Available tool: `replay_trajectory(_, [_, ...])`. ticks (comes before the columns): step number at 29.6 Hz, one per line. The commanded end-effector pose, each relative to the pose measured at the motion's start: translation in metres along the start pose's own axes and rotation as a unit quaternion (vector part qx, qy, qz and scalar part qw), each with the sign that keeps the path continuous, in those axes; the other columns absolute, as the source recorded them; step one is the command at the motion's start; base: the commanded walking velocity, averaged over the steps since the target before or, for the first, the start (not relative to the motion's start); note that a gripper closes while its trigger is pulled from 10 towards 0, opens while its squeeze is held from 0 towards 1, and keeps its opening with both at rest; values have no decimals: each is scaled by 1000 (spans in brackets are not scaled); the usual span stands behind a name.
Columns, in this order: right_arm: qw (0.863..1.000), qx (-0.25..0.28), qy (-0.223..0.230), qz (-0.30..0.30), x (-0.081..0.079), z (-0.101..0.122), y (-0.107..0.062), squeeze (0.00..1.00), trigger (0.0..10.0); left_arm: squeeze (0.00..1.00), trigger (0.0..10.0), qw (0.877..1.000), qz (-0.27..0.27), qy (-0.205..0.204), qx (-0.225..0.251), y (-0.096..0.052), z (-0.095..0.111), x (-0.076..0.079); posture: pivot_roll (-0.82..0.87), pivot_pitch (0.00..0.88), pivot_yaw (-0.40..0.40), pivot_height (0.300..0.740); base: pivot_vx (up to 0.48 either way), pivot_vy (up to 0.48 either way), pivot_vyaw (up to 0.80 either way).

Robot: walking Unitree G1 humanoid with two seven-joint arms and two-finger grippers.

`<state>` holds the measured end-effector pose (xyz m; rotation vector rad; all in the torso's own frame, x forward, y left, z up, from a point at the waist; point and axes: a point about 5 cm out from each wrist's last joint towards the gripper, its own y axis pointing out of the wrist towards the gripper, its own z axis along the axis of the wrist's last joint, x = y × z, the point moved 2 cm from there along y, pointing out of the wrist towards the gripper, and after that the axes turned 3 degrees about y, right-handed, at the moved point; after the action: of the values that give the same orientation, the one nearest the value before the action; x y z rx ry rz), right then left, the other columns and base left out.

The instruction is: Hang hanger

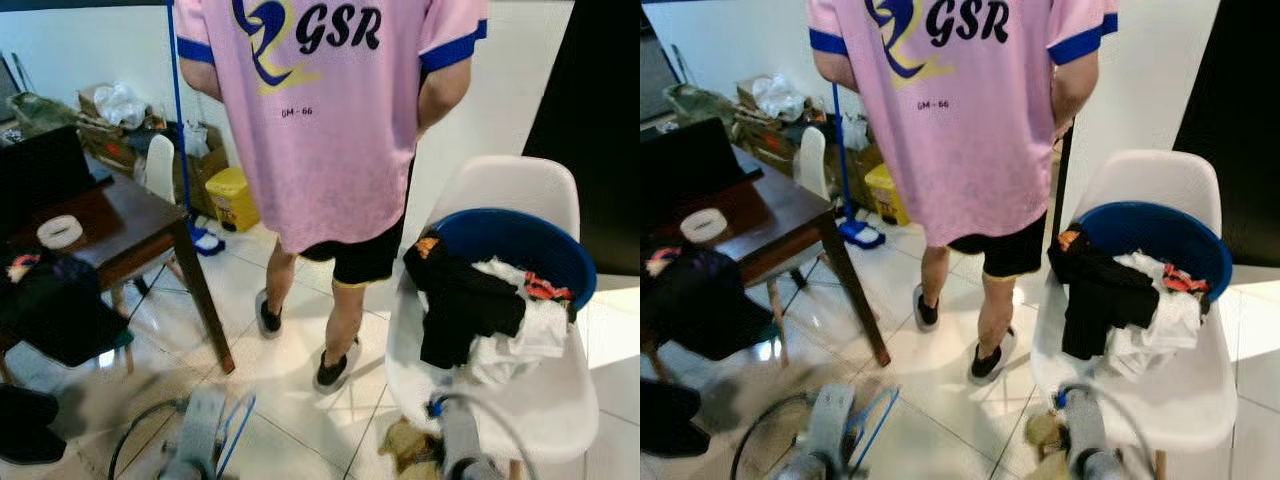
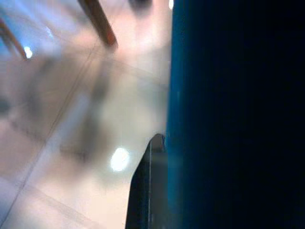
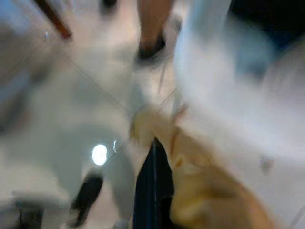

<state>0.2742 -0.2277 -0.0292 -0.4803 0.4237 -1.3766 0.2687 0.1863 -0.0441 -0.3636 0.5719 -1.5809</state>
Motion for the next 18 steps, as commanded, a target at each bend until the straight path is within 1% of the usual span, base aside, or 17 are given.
replay_trajectory(1, [989, 127, -23, 69, 0, 81, 5, 0, 10000, 0, 10000, 991, 20, 8, 133, 1, 75, -29, -32, 0, 39, 740, 0, 0, 656])
replay_trajectory(4, [989, 127, -23, 69, 0, 81, 5, 0, 10000, 0, 10000, 991, 20, 8, 133, 1, 75, -29, -32, 0, 39, 740, 0, 0, 656])
replay_trajectory(5, [979, 162, -44, 113, -5, 106, 0, 0, 10000, 0, 10000, 984, 24, 24, 177, -7, 99, -34, -28, 0, 39, 740, 0, 0, 656])
replay_trajectory(6, [967, 184, -60, 167, -13, 121, -8, 0, 10000, 0, 10000, 978, 31, 49, 200, -15, 109, -34, -26, 0, 38, 740, 0, 0, 656])
replay_trajectory(7, [952, 202, -71, 220, -21, 132, -17, 0, 10000, 0, 10000, 973, 37, 70, 215, -20, 115, -32, -26, 0, 38, 740, 0, 0, 656])
replay_trajectory(12, [952, 202, -71, 220, -21, 132, -17, 0, 10000, 0, 10000, 973, 37, 70, 215, -20, 115, -32, -26, 0, 38, 740, 0, 0, 656])
replay_trajectory(13, [935, 213, -82, 271, -29, 142, -28, 0, 10000, 0, 10000, 970, 40, 74, 228, -24, 120, -30, -28, 0, 40, 740, 0, 0, 656])
replay_trajectory(14, [935, 213, -82, 271, -29, 142, -28, 0, 10000, 0, 10000, 970, 40, 74, 228, -24, 120, -30, -28, 0, 40, 740, 0, 0, 656])
replay_trajectory(15, [916, 223, -94, 321, -36, 152, -41, 0, 10000, 0, 10000, 965, 44, 77, 245, -27, 126, -26, -28, 0, 43, 740, 0, 0, 656])
replay_trajectory(16, [916, 223, -94, 321, -36, 152, -41, 0, 10000, 0, 10000, 965, 44, 77, 245, -27, 126, -26, -28, 0, 43, 740, 0, 0, 656])
replay_trajectory(17, [899, 231, -104, 357, -43, 160, -52, 0, 10000, 0, 10000, 961, 46, 75, 262, -30, 133, -24, -28, 0, 43, 740, 0, 0, 656])
replay_trajectory(18, [899, 231, -104, 357, -43, 160, -52, 0, 10000, 0, 10000, 961, 46, 75, 262, -30, 133, -24, -28, 0, 43, 740, 0, 0, 656])
